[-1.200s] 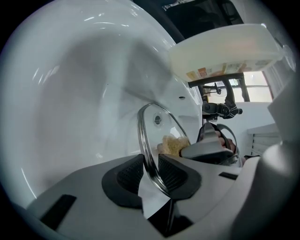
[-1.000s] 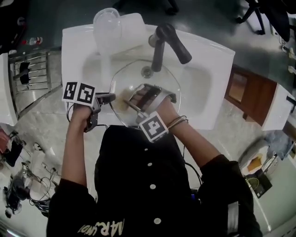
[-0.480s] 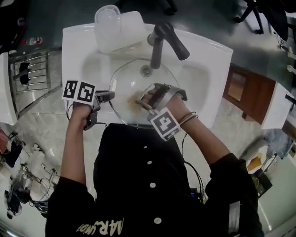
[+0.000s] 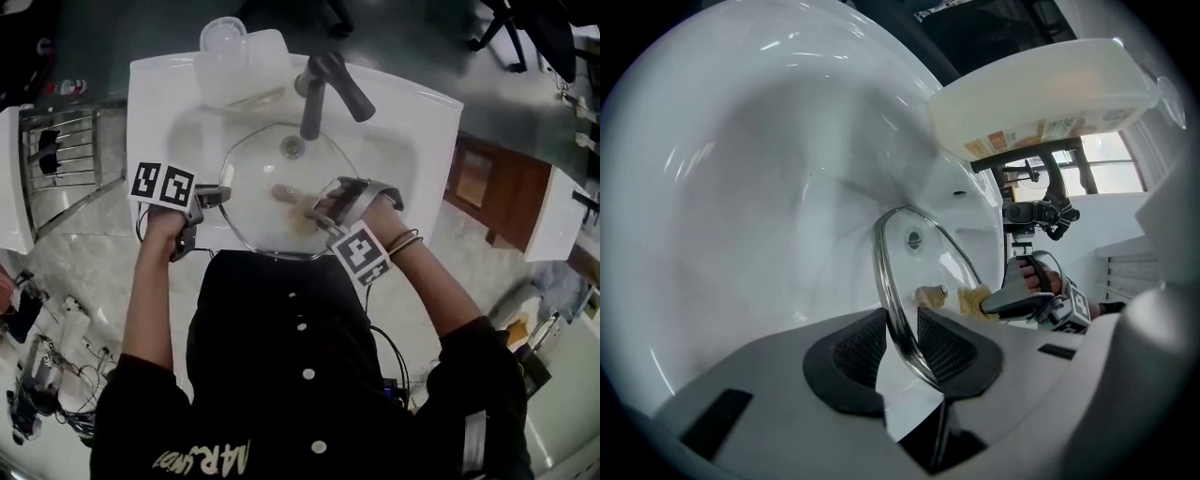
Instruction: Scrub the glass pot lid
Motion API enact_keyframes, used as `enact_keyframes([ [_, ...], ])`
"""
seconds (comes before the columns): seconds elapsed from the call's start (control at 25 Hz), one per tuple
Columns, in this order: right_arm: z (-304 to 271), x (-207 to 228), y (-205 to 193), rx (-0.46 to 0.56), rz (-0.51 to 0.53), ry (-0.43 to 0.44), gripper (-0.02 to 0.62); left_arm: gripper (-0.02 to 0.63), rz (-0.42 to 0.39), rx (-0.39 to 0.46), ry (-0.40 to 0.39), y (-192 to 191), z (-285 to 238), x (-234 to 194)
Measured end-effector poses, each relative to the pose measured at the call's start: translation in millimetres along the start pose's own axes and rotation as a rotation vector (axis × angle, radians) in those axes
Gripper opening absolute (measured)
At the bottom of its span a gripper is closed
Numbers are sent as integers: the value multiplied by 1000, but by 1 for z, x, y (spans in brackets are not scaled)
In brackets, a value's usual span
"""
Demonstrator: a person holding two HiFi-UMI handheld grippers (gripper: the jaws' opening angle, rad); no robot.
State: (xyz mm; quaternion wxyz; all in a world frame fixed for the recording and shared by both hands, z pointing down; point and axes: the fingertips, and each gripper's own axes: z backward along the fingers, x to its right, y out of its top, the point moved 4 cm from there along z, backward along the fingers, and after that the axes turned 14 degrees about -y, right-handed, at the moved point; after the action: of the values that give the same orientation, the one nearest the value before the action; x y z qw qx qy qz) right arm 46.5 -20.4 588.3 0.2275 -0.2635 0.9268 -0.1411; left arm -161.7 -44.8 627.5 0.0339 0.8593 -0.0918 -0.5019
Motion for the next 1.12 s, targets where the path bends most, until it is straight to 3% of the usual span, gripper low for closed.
enact_keyframes([
  [0.48,32,-27,-22,-28,49,198,127,126,-15,-11,8,0,-1,1],
  [0.68,34,-28,-22,-41,69,231,127,126,-19,-11,8,-1,-1,1],
  [0.8,32,-16,-17,-38,37,177,129,127,-25,-20,11,-1,0,2],
  [1.0,12,41,20,33,-51,-49,130,127,-28,-17,4,2,1,5],
  [1.12,-5,63,48,79,-51,-114,130,127,-28,-17,6,1,1,4],
])
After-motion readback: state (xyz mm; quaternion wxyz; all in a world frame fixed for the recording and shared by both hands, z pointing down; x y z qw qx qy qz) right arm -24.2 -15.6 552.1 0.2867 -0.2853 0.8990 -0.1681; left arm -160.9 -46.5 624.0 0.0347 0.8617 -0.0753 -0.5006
